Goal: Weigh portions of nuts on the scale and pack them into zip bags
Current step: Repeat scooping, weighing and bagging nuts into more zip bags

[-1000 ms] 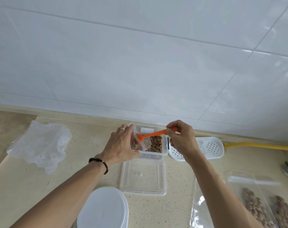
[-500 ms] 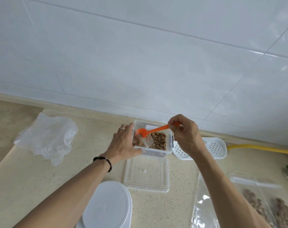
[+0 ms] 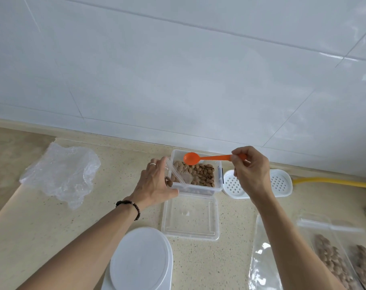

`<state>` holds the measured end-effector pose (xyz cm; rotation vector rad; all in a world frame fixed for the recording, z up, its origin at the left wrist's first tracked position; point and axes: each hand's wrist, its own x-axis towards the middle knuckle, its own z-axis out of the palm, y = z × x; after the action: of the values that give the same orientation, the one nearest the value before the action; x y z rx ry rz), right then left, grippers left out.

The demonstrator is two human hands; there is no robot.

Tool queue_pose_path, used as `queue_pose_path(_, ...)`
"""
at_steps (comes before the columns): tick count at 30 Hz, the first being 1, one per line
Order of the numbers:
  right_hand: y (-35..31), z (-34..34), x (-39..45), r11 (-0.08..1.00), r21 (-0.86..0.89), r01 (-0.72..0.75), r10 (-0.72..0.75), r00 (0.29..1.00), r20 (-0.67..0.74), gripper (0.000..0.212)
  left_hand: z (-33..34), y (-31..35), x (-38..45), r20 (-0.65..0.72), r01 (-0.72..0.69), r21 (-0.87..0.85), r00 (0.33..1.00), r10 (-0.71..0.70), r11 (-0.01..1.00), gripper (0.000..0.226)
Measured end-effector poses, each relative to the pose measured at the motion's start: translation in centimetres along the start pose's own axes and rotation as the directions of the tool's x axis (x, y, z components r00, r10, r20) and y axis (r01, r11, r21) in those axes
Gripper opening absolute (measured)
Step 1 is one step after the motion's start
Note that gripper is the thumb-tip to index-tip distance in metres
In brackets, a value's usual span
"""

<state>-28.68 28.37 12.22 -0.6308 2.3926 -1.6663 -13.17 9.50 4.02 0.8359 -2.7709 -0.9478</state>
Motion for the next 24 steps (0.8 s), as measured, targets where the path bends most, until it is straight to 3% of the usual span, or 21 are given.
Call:
queue_pose_path(8, 6.4, 4.2, -0.3, 0.962, -0.192, -0.197, 0.169, 0.974, -0.15, 0.011, -0.8, -2.0, -1.5, 0.012, -0.001, 0.069, 1.0, 0.0, 0.998, 0.092)
queue_pose_path(13, 7.0, 6.0, -0.8, 0.949, -0.239, -0.207, 0.214, 0.977, 0.001, 0.011, -1.0, -2.7, -2.2, 0.028, 0.013, 0.094, 0.999, -0.016, 0.996, 0.092)
queue_pose_path(17, 6.5, 5.4, -0.1, 0.951, -0.217, -0.219, 0.251, 0.959, 0.133, 0.011, -1.0, -2.5, -2.2, 0.03, 0.02, 0.093, 0.999, -0.023, 0.995, 0.093)
queue_pose_path(24, 6.5, 4.7, 0.2, 0.896, -0.021, -0.444, 0.444, 0.893, 0.079, 0.013, -0.8, -2.2, -1.7, 0.018, 0.016, 0.093, 1.0, -0.018, 0.996, 0.095)
